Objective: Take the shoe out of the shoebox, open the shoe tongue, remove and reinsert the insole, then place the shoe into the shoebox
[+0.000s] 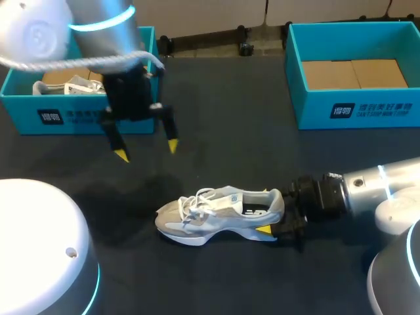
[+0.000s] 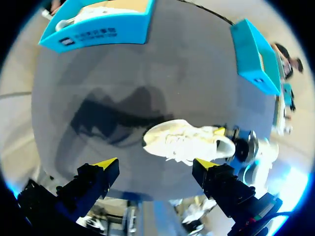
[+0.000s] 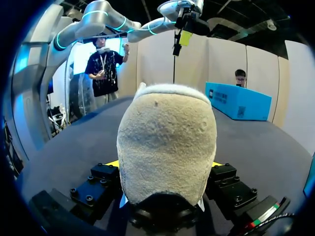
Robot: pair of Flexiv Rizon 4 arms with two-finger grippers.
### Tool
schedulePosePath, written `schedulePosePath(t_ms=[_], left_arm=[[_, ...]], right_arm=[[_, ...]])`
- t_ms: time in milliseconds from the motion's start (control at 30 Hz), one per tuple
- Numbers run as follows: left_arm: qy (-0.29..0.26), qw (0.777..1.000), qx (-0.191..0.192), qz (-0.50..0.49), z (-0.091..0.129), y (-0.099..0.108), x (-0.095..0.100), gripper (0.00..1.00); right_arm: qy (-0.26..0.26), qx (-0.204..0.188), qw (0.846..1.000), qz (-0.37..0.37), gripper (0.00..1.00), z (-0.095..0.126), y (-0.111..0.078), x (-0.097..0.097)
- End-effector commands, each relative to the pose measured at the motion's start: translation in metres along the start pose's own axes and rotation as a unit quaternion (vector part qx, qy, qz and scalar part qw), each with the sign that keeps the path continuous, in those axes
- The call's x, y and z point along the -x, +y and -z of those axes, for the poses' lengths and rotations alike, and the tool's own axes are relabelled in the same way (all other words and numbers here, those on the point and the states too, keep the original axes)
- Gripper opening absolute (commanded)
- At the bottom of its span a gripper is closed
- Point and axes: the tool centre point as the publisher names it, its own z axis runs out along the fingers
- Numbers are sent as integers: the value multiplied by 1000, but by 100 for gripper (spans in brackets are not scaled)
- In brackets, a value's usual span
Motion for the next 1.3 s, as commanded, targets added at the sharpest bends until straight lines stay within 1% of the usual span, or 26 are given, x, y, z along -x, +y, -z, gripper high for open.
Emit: schedulePosePath(t_ms=[33, 200, 233, 300, 367, 433, 500, 533, 933, 1100, 1300], left_arm=[[-38, 998, -27, 49, -21, 7, -38, 100], [-52, 998, -31, 22, -38, 15, -66, 100], [-52, 998, -31, 21, -38, 15, -67, 100], [-56, 998, -22, 8, -43, 15, -80, 100], [-61, 998, -13, -6, -48, 14, -88, 100], [-65, 998, -16, -10, -53, 14, -98, 100], [-59, 998, 1, -27, -57, 15, -107, 100], [-58, 998, 9, -33, -58, 15, -110, 100], [-58, 998, 9, -33, -58, 15, -110, 100], [-87, 995, 9, -41, -70, 18, -128, 100], [-123, 991, 9, -50, -89, 24, -141, 100]], right_arm=[[0, -3, 1000, 0, 0, -2, 1, 1], [0, -3, 1000, 0, 0, -2, 1, 1], [0, -3, 1000, 0, 0, -2, 1, 1], [0, -3, 1000, 0, 0, -2, 1, 1], [0, -3, 1000, 0, 0, -2, 1, 1], [0, -3, 1000, 0, 0, -2, 1, 1], [0, -3, 1000, 0, 0, -2, 1, 1], [0, -3, 1000, 0, 0, -2, 1, 1], [0, -3, 1000, 0, 0, -2, 1, 1], [0, -3, 1000, 0, 0, -2, 1, 1], [0, -3, 1000, 0, 0, -2, 1, 1]])
